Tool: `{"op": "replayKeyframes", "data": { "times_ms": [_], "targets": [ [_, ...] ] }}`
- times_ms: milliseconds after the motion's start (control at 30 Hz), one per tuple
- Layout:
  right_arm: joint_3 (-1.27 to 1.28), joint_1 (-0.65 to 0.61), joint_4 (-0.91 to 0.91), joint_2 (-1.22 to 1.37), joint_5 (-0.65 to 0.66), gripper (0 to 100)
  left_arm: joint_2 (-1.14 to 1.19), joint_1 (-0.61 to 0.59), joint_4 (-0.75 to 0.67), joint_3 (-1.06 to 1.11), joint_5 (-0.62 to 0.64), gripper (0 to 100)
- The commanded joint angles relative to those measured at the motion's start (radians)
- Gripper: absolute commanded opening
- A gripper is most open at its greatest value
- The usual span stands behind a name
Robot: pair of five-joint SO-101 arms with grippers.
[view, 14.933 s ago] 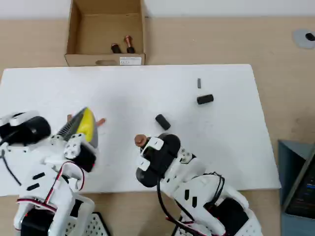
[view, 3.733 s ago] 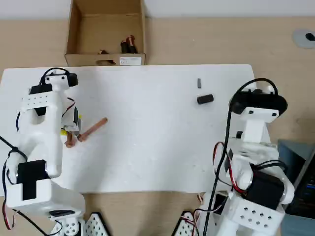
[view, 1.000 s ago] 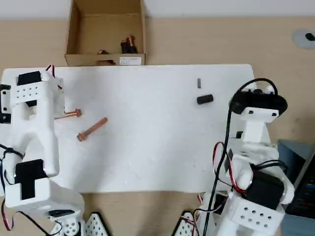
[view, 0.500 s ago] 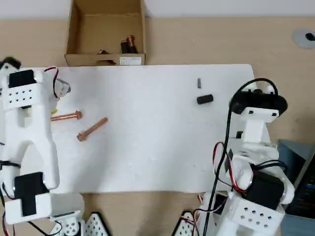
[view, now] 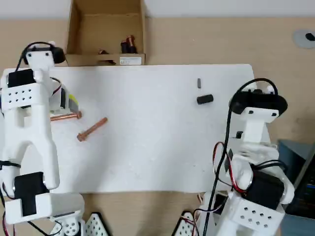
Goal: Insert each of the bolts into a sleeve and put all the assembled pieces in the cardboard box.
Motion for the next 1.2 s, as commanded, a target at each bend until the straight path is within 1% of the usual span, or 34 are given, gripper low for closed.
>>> {"op": "replayKeyframes", "data": {
  "times_ms": [0, 333, 433, 500, 633, 800, 1033, 1100, 1167],
  "targets": [
    [-0.007, 0.013, -0.023, -0.013, -0.008, 1.2, 0.002, 0.002, -0.049, -0.043, -0.135, 24],
    [-0.004, 0.013, -0.023, -0.013, -0.005, 1.2, 0.111, -0.011, -0.074, -0.044, -0.545, 24],
    [-0.001, 0.008, -0.025, -0.010, -0.003, 1.2, 0.147, -0.021, -0.123, -0.046, -0.655, 24],
    [0.004, 0.008, -0.037, -0.007, -0.003, 1.1, 0.176, -0.028, -0.172, -0.046, -0.701, 24],
    [0.016, 0.008, -0.051, -0.005, -0.003, 1.0, 0.236, -0.032, -0.276, -0.046, -0.750, 24],
    [0.016, 0.008, -0.052, -0.005, -0.003, 1.0, 0.326, -0.028, -0.358, -0.046, -0.786, 24],
    [0.016, 0.008, -0.052, -0.005, -0.003, 1.0, 0.380, 0.009, -0.371, -0.046, -0.779, 24],
    [0.016, 0.008, -0.052, -0.005, -0.003, 1.0, 0.392, 0.020, -0.371, -0.046, -0.778, 21],
    [0.016, 0.008, -0.052, -0.005, -0.003, 1.0, 0.406, 0.037, -0.371, -0.044, -0.778, 14]
  ]
}}
